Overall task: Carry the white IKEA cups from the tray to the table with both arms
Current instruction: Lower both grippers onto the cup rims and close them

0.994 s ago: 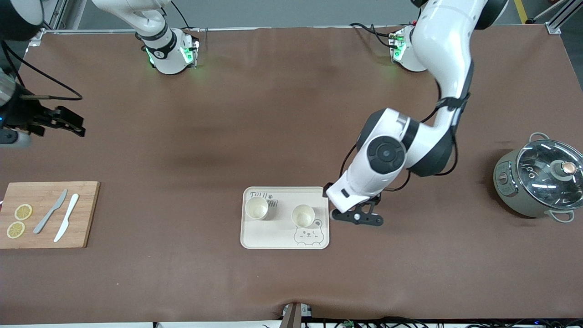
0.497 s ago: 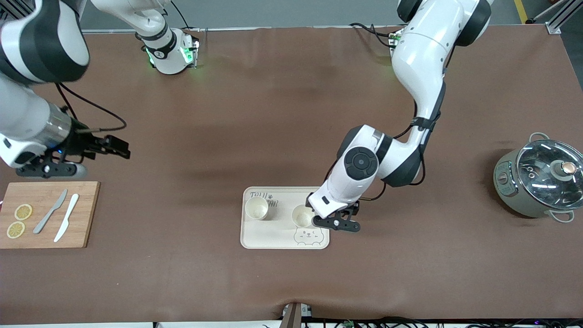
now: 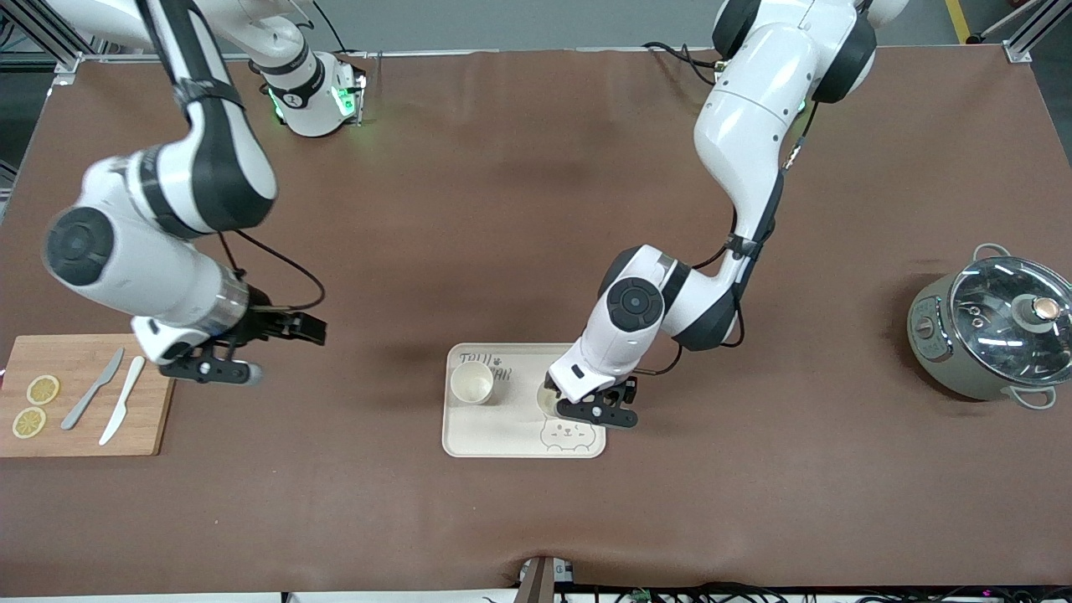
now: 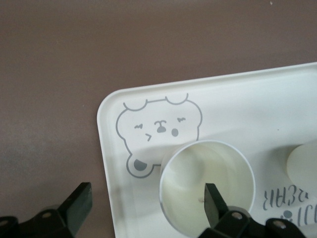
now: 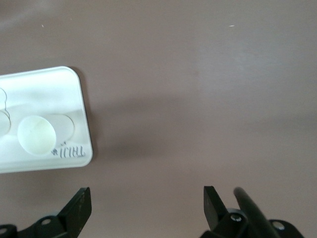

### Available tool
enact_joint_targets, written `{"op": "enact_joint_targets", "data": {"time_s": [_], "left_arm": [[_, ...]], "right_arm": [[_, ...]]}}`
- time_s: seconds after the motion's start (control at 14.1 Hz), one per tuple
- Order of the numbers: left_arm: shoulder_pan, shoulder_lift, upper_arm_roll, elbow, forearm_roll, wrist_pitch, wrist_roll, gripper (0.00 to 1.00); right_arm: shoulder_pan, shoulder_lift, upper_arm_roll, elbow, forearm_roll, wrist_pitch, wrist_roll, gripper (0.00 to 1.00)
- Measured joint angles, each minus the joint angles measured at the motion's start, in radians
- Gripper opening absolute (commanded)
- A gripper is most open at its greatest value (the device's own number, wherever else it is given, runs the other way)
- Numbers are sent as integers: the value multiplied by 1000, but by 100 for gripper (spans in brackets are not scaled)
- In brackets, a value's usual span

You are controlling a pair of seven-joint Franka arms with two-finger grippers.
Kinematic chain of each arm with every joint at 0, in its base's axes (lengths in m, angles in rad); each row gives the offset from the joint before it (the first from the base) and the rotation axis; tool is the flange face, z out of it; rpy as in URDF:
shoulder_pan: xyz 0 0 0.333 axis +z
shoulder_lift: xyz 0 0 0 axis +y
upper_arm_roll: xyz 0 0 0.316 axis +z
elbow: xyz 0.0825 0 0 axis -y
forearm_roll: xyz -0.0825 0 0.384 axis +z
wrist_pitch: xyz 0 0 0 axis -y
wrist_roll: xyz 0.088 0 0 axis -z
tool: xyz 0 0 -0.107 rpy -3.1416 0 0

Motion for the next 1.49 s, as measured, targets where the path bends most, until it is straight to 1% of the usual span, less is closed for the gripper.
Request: {"op": "enact_joint_targets", "data": {"time_s": [0.14, 0.5, 0.71, 0.85, 0.92, 0.99, 1.49], "left_arm": [[-3, 3, 12, 1, 0, 20, 0, 100], [-9, 10, 13, 1, 0, 30, 0, 100], [-20, 22, 13, 1, 0, 47, -1, 100], [-27, 38, 13, 1, 0, 79, -23, 100], [-32, 45, 13, 1, 0, 90, -35, 92], [-36, 49, 13, 1, 0, 95, -43, 1], [-38, 50, 17, 7, 0, 96, -75, 0]], "right_arm": [[41, 50, 1, 0, 1, 87, 39, 100], [140, 190, 1, 12, 3, 305, 183, 100], [184, 274, 0, 59, 2, 347, 238, 100], [199, 307, 0, 83, 2, 357, 245, 100], [204, 317, 0, 88, 2, 371, 249, 100], [208, 325, -1, 91, 2, 383, 256, 100], [238, 367, -2, 93, -1, 437, 298, 100]]}}
